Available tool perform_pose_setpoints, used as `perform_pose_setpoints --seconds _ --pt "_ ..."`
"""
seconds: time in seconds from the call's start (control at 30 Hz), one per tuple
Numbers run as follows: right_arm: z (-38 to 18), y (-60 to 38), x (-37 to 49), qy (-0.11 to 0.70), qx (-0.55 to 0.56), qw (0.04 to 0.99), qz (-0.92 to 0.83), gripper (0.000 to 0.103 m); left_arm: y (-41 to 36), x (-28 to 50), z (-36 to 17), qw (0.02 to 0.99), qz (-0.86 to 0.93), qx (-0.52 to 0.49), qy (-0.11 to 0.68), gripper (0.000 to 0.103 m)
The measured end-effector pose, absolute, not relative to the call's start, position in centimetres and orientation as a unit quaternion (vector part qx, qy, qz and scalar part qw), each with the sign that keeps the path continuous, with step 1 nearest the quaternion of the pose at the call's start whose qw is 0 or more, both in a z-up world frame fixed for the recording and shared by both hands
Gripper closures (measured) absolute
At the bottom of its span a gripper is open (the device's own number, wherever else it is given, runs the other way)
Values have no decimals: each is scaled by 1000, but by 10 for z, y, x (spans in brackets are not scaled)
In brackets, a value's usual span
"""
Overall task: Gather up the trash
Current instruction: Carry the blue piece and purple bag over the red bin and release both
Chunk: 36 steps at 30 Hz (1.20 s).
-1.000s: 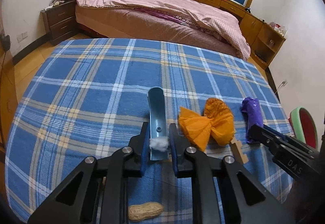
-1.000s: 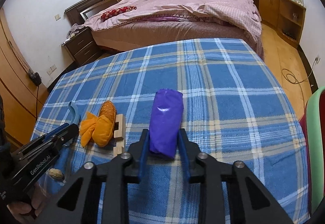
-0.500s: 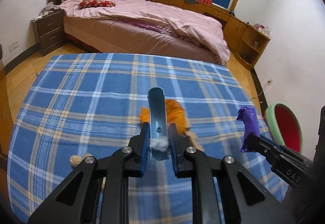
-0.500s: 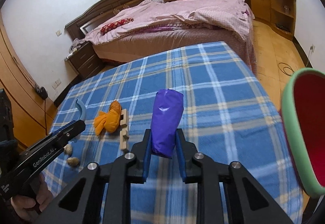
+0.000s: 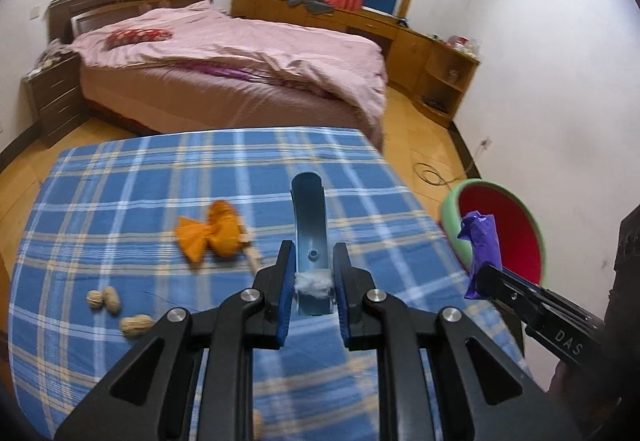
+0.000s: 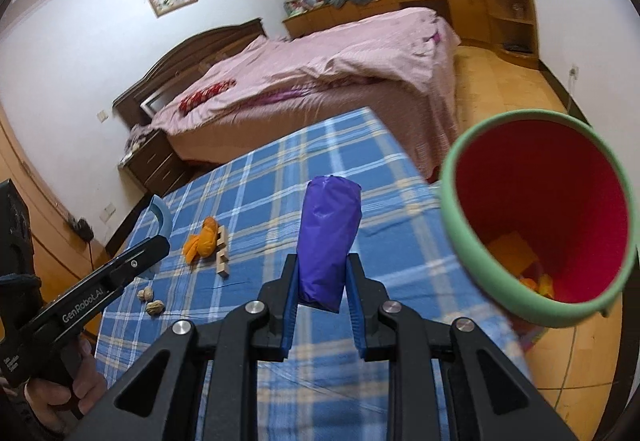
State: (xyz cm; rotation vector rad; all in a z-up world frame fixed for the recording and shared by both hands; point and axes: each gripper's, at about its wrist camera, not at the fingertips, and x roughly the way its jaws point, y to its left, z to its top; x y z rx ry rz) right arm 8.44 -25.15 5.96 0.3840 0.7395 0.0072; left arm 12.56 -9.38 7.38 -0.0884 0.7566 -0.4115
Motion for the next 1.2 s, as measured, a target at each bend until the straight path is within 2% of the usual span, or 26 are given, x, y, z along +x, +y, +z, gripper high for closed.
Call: perform_pose_setpoints --seconds 0.43,1.2 --pt "70 -322 44 331 216 916 -66 78 -174 117 76 882 -278 -13 379 85" --pt "35 -438 37 342 256 896 -122 77 -322 138 36 844 -340 52 411 85"
